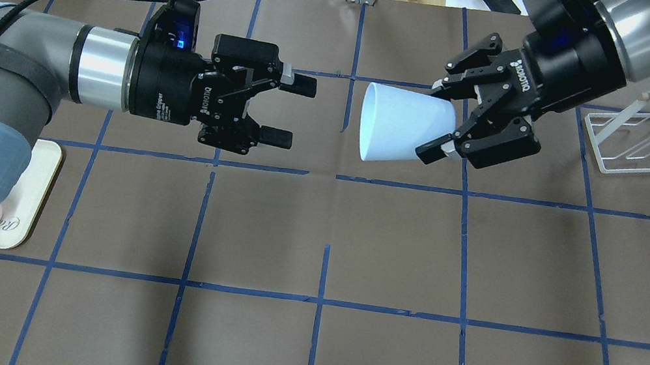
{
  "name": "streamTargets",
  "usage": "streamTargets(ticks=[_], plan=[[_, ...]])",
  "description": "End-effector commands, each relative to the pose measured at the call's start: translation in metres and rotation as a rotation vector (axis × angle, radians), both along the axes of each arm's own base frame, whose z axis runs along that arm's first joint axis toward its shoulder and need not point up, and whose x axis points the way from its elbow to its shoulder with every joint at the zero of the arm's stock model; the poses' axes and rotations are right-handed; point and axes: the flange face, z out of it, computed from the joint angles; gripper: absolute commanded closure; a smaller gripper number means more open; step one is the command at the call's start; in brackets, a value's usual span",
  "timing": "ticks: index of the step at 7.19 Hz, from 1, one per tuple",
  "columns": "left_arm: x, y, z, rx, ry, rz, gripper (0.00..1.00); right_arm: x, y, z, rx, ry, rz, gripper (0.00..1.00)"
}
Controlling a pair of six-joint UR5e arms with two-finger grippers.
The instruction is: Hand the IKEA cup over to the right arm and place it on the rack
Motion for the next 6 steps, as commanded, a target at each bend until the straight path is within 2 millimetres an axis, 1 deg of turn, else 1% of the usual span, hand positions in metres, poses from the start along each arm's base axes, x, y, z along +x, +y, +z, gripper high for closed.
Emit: streamTargets(ticks=[1, 2, 3, 4, 5, 6], plan=[[0.035, -0.007, -0.014, 0.022, -0.221, 0.025, 0.00, -0.086, -0.008, 0.006, -0.015, 0.255, -0.049, 0.83], [0.056, -0.015, -0.022, 0.038, -0.342, 0.034, 0.00, -0.115, -0.010, 0.011, -0.036, 0.385, -0.053, 0.83], [0.074, -0.026, -0.013, 0.024, -0.517, 0.026, 0.00, -0.133, -0.010, 0.020, -0.046, 0.554, -0.026, 0.83], [0.091, -0.035, 0.000, 0.017, -0.696, 0.007, 0.00, -0.145, -0.023, 0.008, -0.027, 0.628, -0.033, 0.83], [0.101, -0.041, 0.006, 0.013, -0.800, -0.003, 0.00, -0.173, -0.043, -0.009, 0.007, 0.805, -0.043, 0.83], [0.114, -0.045, 0.010, 0.018, -0.947, -0.017, 0.00, -0.192, -0.056, -0.024, 0.033, 0.922, -0.055, 0.83]])
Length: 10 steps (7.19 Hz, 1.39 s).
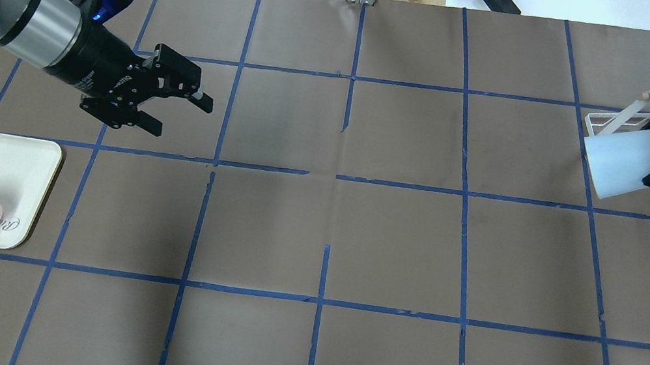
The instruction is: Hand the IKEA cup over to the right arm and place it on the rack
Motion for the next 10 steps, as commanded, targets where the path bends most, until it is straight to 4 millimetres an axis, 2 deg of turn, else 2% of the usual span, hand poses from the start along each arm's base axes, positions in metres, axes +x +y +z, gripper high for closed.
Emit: streamTargets(ticks=[1, 2, 3, 4, 6, 7, 8, 9, 10], plan=[[0.024, -0.009, 0.020, 0.009, -0.306, -0.045, 0.00, -0.040, -0.020, -0.017, 0.012, 0.313, -0.104, 0.83], [0.030, -0.006, 0.025, 0.048, -0.415, -0.075, 0.00, -0.056, -0.040, -0.035, 0.010, 0.419, -0.118, 0.83], [0.024, -0.004, 0.025, 0.061, -0.476, -0.111, 0.00, -0.066, -0.056, -0.048, -0.016, 0.468, -0.131, 0.83], [-0.001, 0.000, 0.026, 0.050, -0.495, -0.159, 0.00, -0.076, -0.068, -0.051, -0.067, 0.553, -0.183, 0.82], [-0.044, 0.017, 0.036, 0.010, -0.512, -0.238, 0.00, -0.082, -0.099, -0.083, -0.120, 0.589, -0.210, 0.81], [-0.050, 0.026, 0.042, 0.016, -0.491, -0.247, 0.00, -0.086, -0.111, -0.100, -0.115, 0.615, -0.206, 0.80], [-0.049, 0.029, 0.042, 0.027, -0.491, -0.248, 0.00, -0.079, -0.118, -0.111, -0.125, 0.620, -0.203, 0.80], [-0.049, 0.029, 0.035, 0.034, -0.479, -0.253, 0.00, -0.072, -0.125, -0.118, -0.131, 0.631, -0.186, 0.80], [-0.038, 0.021, 0.039, 0.028, -0.479, -0.242, 0.00, -0.073, -0.130, -0.126, -0.130, 0.646, -0.180, 0.80]])
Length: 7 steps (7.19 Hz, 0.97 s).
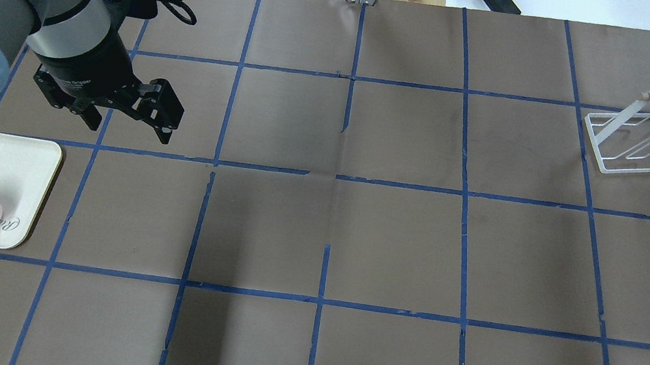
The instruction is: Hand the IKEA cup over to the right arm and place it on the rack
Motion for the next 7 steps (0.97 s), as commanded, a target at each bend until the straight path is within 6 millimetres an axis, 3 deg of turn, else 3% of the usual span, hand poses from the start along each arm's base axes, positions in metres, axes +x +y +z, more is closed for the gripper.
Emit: streamTargets(ticks=[1, 2, 3, 6, 7], plan=[[0.029, -0.013, 0.000, 0.000, 0.008, 0.049, 0.00, 0.001, -0.013, -0.011, -0.023, 0.026, 0.014, 0.80], [0.042, -0.017, 0.000, -0.004, 0.058, 0.077, 0.00, -0.002, -0.019, -0.019, -0.025, 0.033, 0.013, 0.79], [0.042, -0.016, -0.002, -0.001, 0.074, 0.078, 0.00, -0.001, -0.021, -0.019, -0.032, 0.049, 0.015, 0.79], [0.037, -0.013, -0.003, 0.014, 0.054, 0.061, 0.00, -0.002, -0.027, -0.033, -0.038, 0.051, 0.017, 0.78], [0.025, -0.013, -0.004, 0.007, 0.052, 0.033, 0.00, -0.002, -0.027, -0.035, -0.035, 0.049, 0.016, 0.78]])
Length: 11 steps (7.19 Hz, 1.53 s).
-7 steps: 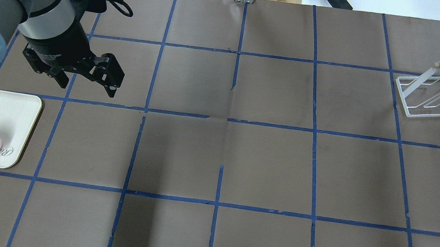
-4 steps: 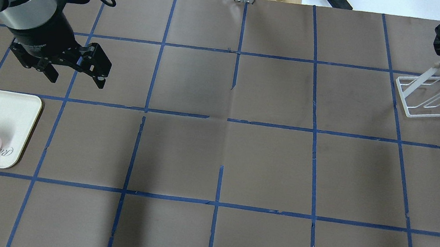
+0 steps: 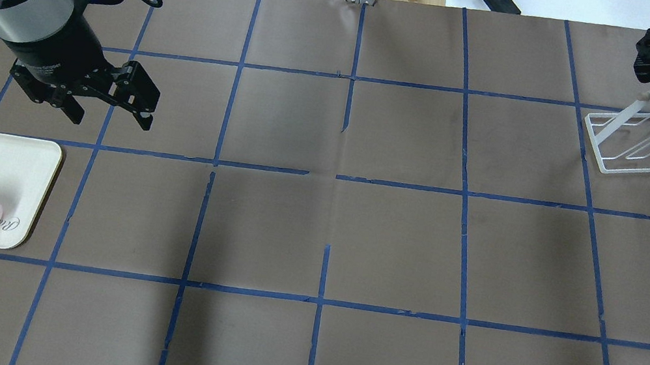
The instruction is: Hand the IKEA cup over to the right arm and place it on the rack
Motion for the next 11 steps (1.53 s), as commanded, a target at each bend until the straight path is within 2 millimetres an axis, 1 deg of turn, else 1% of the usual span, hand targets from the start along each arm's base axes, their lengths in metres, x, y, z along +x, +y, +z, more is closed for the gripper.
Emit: streamTargets(ticks=[1, 2, 3, 4, 5, 8, 9, 10, 11], plan=[[-0.023, 0.002, -0.002, -0.005, -0.009, -0.051, 0.00, 0.001, -0.001, -0.001, -0.004, -0.002, 0.001, 0.76], [-0.026, 0.003, -0.001, -0.007, -0.008, -0.058, 0.00, 0.001, -0.002, -0.003, -0.004, -0.006, 0.002, 0.73], [-0.027, 0.003, -0.001, -0.005, -0.008, -0.051, 0.00, 0.002, -0.002, -0.004, -0.017, -0.009, 0.003, 0.49], [-0.027, 0.004, -0.001, -0.004, -0.008, -0.049, 0.00, 0.001, -0.006, -0.008, -0.017, -0.014, 0.003, 0.19], [-0.028, 0.006, 0.000, -0.005, -0.008, -0.052, 0.00, 0.001, -0.007, -0.011, -0.013, -0.019, 0.006, 0.00], [-0.028, 0.008, 0.004, -0.014, -0.009, -0.051, 0.00, 0.002, -0.005, -0.002, -0.017, -0.020, 0.007, 0.00], [-0.028, 0.008, 0.004, -0.014, -0.010, -0.051, 0.00, 0.005, -0.005, 0.024, -0.069, -0.028, 0.012, 0.00], [-0.028, 0.011, 0.008, -0.019, -0.011, -0.051, 0.00, 0.020, -0.005, 0.050, -0.136, -0.100, 0.046, 0.00], [-0.028, 0.012, 0.010, -0.024, -0.011, -0.052, 0.00, 0.056, 0.004, 0.076, -0.171, -0.130, 0.071, 0.00]])
